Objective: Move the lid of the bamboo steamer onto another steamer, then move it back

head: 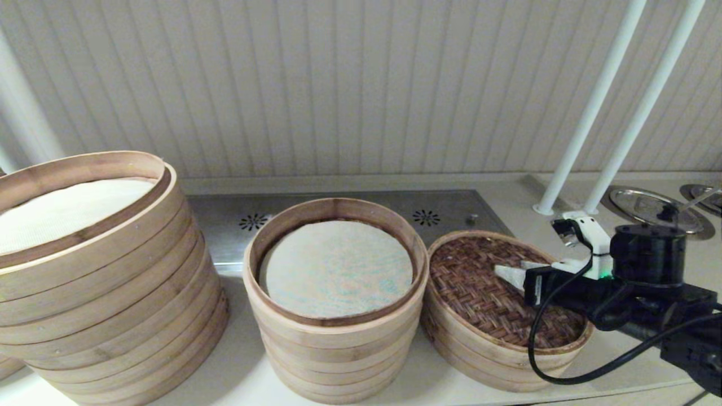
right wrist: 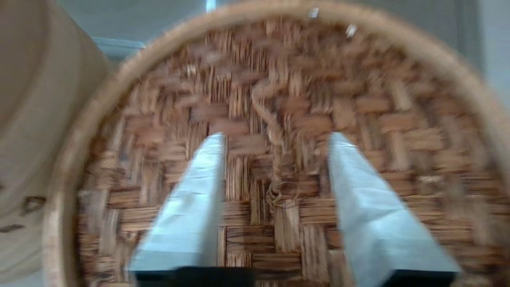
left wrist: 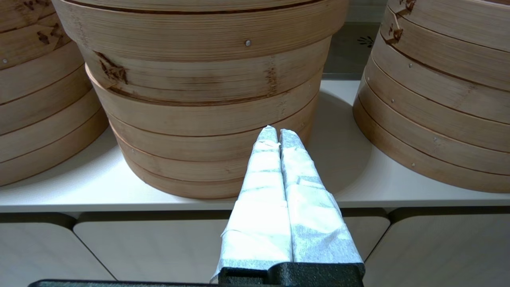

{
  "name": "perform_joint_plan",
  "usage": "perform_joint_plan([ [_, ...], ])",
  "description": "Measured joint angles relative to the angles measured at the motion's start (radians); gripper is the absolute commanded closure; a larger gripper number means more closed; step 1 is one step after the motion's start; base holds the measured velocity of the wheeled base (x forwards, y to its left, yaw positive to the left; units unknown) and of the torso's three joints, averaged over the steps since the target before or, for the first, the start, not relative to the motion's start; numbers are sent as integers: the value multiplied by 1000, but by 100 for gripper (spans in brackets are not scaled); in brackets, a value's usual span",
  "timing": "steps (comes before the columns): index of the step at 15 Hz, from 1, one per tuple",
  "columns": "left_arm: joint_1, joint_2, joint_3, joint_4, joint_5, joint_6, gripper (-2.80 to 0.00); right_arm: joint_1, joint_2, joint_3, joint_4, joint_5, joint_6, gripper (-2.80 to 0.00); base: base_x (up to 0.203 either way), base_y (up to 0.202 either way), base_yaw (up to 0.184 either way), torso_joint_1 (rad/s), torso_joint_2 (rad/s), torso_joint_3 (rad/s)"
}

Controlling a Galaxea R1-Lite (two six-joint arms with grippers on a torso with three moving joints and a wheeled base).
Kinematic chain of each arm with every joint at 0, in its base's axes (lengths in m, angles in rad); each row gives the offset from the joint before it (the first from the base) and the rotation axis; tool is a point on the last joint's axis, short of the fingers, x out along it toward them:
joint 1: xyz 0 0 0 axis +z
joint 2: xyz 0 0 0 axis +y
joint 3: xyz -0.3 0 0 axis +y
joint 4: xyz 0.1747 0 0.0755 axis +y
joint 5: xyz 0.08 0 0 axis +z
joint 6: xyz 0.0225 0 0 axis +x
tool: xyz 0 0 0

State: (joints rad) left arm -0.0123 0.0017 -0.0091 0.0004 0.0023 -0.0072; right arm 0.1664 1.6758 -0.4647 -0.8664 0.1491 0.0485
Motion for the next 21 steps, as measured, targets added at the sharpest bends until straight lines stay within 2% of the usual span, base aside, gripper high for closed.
perform_joint_plan([
  [6,0,0,0,0,0,0,0,-13,-207,34,79,-6,-2,-280,0,0,0,0,0,0],
  [7,0,0,0,0,0,0,0,-13,-257,37,120,-7,-1,0,0,0,0,0,0,0],
  [11,0,0,0,0,0,0,0,-9,-493,34,346,-43,-2,0,0,0,0,0,0,0],
  [14,0,0,0,0,0,0,0,-2,-679,56,500,-162,-3,0,0,0,0,0,0,0],
  [15,0,0,0,0,0,-1,0,-3,-732,77,527,-198,-8,0,0,0,0,0,0,0],
  [18,0,0,0,0,0,0,0,-4,-872,151,558,-370,-47,0,0,0,0,0,0,0],
  [21,0,0,0,0,0,0,0,-19,-989,189,623,-452,-73,0,0,0,0,0,0,0],
])
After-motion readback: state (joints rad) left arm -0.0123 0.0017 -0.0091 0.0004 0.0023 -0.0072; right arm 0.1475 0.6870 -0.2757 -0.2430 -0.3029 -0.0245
